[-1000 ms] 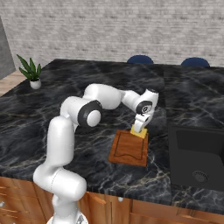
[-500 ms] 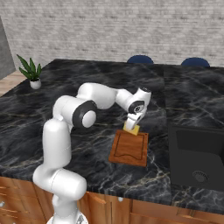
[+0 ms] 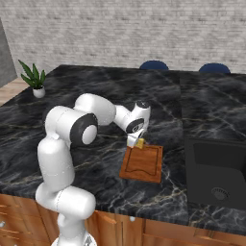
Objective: Pick up the sponge from the counter and clean the cutting board by briefly scrubbing or pressing down on the cutting board. Once finished, release the sponge.
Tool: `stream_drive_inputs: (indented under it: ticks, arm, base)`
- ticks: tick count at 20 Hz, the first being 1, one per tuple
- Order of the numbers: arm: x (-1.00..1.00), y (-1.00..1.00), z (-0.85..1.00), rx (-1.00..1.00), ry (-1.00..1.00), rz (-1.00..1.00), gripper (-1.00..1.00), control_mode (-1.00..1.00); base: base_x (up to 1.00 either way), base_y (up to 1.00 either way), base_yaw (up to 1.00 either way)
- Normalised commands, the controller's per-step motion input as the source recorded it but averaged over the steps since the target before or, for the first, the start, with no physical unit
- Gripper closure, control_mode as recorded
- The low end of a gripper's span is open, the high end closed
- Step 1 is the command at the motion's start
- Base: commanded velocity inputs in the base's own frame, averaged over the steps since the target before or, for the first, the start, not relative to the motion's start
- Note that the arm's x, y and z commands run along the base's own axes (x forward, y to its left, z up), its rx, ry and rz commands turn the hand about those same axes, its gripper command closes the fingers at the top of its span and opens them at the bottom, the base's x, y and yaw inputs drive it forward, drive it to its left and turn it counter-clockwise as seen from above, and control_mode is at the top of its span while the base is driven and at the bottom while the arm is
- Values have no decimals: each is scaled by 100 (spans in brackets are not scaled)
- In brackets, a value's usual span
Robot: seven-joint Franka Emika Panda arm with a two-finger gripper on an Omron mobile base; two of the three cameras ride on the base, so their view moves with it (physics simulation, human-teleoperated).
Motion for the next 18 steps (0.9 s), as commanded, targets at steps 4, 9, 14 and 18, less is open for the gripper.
stream_drive_inputs:
  ticks: [4,9,14,18]
  arm:
    - [-17,16,-31,-6,-2,0,100,-100]
    - [-49,0,-16,0,0,3,100,-100]
    - [-60,0,-8,0,0,7,100,-100]
    - [-60,0,-4,0,0,8,100,-100]
  base:
    - [0,0,0]
    - [0,0,0]
    - [0,0,0]
    - [0,0,0]
